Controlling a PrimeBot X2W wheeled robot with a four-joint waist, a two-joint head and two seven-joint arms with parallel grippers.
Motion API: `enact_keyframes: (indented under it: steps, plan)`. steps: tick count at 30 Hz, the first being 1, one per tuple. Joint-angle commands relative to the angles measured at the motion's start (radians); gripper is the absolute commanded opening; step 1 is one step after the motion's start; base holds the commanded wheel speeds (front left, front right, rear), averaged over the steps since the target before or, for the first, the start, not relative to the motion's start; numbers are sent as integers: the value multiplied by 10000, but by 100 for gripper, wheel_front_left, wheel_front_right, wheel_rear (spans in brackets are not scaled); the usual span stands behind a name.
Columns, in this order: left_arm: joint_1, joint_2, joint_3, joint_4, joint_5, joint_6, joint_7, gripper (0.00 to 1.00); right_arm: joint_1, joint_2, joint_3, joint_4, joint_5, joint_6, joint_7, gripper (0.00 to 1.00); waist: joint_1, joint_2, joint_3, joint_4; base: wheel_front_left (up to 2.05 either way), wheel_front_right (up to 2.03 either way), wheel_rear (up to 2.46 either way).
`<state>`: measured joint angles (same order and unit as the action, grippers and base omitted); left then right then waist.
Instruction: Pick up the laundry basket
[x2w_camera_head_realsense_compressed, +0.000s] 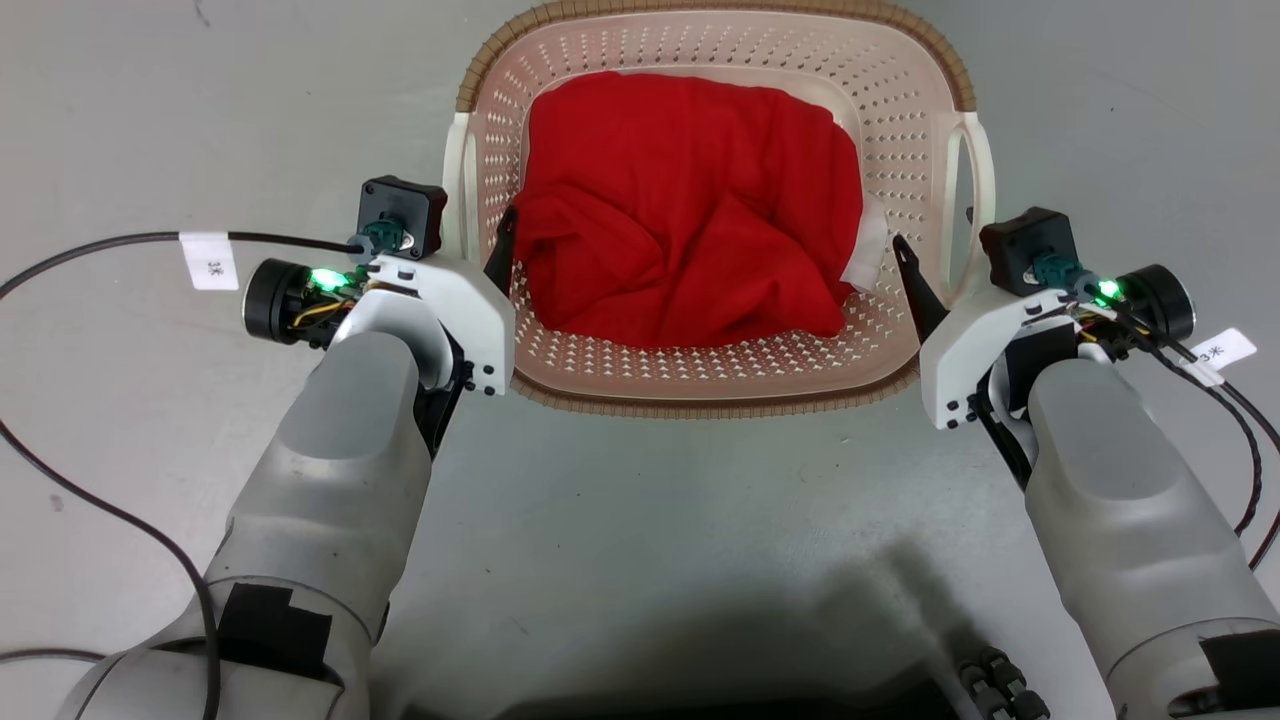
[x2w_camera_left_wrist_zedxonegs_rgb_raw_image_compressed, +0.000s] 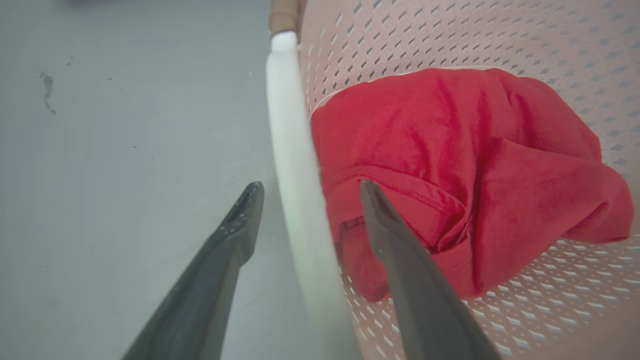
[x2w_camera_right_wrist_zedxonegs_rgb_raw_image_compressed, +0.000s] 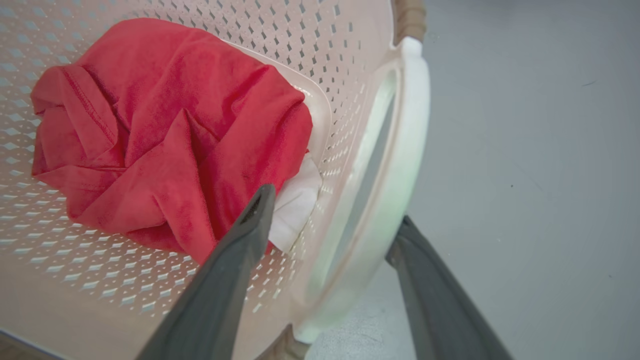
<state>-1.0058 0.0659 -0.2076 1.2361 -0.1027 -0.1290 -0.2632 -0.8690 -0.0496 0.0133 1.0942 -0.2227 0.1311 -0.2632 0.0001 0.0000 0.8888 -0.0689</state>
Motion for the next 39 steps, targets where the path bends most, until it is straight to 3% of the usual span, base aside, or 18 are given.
enact_keyframes:
  steps: [1,12,13,14,26,39]
  plan:
    - [-172,1,-41,54,-33,4,-25,100,-219,-13,16,45,-14,-7,-24,100,-1,0,85,3,0,0,0]
    - [-528,-37,-435,352,-39,-3,39,100,-566,-13,111,336,33,-7,-24,100,-1,0,491,-10,0,0,0]
    - [-551,-42,-474,374,-39,-4,37,67,-597,-14,117,351,44,-7,-24,34,-1,0,513,-9,0,0,0]
    - [-576,-47,-504,390,-65,-4,39,0,-603,-14,157,427,61,-7,-24,0,-1,0,529,0,0,0,0]
    - [-434,-102,-989,469,-452,-43,125,0,-692,-37,535,957,129,-2,-21,0,-1,0,222,90,0,0,0]
    - [416,-182,-1901,495,-1394,-57,640,0,-284,-13,949,1616,145,9,66,0,-1,0,-1425,359,0,0,0]
